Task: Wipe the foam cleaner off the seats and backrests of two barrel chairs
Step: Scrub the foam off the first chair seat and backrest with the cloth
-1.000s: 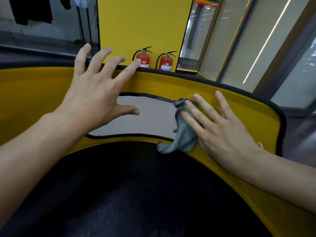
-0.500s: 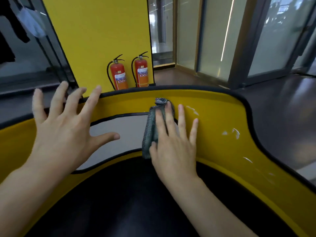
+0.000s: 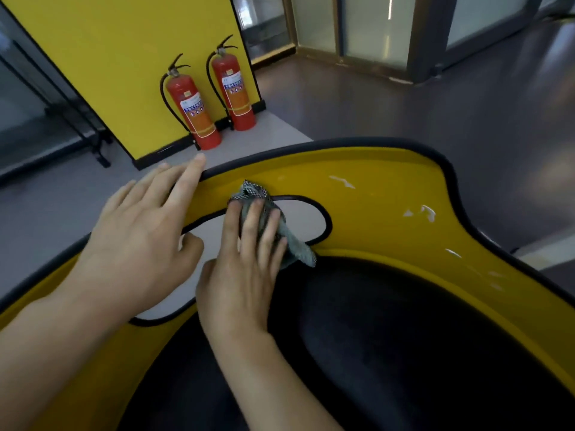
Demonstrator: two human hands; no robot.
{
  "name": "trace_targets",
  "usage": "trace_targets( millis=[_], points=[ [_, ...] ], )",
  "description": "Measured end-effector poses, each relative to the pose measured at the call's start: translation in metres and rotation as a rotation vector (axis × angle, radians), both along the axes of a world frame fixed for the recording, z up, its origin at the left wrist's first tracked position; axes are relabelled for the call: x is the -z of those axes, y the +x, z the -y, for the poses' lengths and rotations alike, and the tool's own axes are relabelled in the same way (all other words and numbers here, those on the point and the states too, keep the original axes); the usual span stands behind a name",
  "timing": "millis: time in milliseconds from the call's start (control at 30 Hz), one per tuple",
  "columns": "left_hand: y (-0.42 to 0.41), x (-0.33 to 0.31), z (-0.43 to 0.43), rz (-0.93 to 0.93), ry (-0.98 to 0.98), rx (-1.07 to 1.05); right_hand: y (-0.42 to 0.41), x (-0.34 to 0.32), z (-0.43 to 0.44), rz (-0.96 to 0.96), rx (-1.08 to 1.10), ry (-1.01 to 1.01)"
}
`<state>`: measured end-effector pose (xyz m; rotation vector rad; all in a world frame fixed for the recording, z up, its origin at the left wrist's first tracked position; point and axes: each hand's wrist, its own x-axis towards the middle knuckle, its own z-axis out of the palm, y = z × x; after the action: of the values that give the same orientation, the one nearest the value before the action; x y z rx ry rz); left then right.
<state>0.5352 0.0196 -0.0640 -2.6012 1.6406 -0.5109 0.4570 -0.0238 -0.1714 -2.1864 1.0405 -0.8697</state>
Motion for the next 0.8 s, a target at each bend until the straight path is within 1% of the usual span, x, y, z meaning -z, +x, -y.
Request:
trace_targets(
  millis=[67, 133, 200, 267, 333, 400, 433, 500, 600, 667, 733, 800],
  points=[
    [-0.008, -0.002, 0.002, -0.042, -0.017, -0.06, -0.013, -0.003, 0.014, -0.003, 0.047, 0.077],
    [-0.016, -0.006, 0.003, -0.064, -0.025, -0.084, -0.023, -0.012, 0.03, 0.042, 0.209, 0.213],
    [-0.018, -0.011, 0.003, -0.097, -0.006, -0.079, -0.02, -0.026, 0.031, 0.092, 0.281, 0.328],
    [-0.016, -0.016, 0.004, -0.153, 0.014, -0.07, -0.005, -0.04, 0.017, 0.125, 0.23, 0.38],
    [-0.015, -0.021, 0.002, -0.216, 0.049, -0.056, 0.014, -0.05, -0.01, 0.1, 0.102, 0.366],
    [-0.014, -0.028, -0.001, -0.26, 0.102, -0.04, 0.028, -0.052, -0.029, 0.069, -0.006, 0.421],
    [-0.013, -0.03, -0.002, -0.274, 0.128, -0.034, 0.032, -0.053, -0.033, 0.039, -0.02, 0.44],
    [-0.012, -0.035, -0.003, -0.315, 0.165, -0.022, 0.029, -0.06, -0.025, 0.014, 0.003, 0.48],
    [-0.014, -0.041, 0.007, -0.344, 0.184, 0.035, 0.004, -0.075, 0.008, 0.165, 0.103, 0.666],
    [-0.017, -0.044, 0.025, -0.353, 0.204, 0.128, -0.01, -0.075, 0.03, 0.232, 0.243, 0.738],
    [-0.02, -0.051, 0.044, -0.342, 0.259, 0.218, -0.017, -0.072, 0.041, 0.278, 0.314, 0.783],
    [-0.018, -0.057, 0.056, -0.32, 0.327, 0.281, -0.021, -0.067, 0.037, 0.264, 0.29, 0.77]
  ],
)
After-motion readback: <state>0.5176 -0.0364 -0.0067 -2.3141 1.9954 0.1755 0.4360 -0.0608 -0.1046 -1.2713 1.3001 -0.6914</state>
